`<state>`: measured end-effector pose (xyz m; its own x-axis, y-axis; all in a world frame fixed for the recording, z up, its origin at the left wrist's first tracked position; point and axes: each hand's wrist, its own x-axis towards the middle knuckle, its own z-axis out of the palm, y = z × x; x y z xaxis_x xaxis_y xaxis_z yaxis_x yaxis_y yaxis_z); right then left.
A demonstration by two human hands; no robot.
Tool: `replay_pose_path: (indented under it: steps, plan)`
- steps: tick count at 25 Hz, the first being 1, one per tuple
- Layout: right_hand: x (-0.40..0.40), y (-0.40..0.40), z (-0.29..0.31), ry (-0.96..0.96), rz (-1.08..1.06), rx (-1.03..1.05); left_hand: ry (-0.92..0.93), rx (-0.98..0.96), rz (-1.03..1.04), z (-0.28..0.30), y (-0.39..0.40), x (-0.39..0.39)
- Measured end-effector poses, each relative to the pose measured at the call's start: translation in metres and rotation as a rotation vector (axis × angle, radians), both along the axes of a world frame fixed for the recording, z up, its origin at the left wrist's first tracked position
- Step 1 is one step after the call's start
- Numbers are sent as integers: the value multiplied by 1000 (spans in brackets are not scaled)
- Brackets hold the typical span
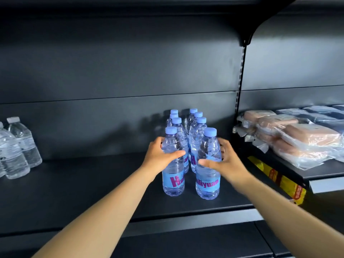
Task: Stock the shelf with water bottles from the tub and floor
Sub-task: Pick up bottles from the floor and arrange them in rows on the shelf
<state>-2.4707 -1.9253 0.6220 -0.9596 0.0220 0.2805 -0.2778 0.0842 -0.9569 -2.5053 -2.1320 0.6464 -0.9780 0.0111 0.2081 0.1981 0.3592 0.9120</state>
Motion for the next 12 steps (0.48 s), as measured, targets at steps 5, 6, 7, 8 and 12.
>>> replay_pose_path:
  steps: [5, 6, 7, 8, 12]
  plan:
    - [2, -5, -30, -13, -65, -106, -13, 298, -90, -12, 6, 10]
    - [1, -3, -31, -25, -26, -153, -28, 317, -114, -20, 6, 14]
    - [1, -3, -35, -22, -16, -156, -27, 279, -108, -34, 6, 16]
    - [2, -5, -39, -9, -42, -134, -28, 193, -62, -49, 7, 19]
    - [3, -11, -57, 2, -143, -36, -20, 143, 93, -89, 8, 20]
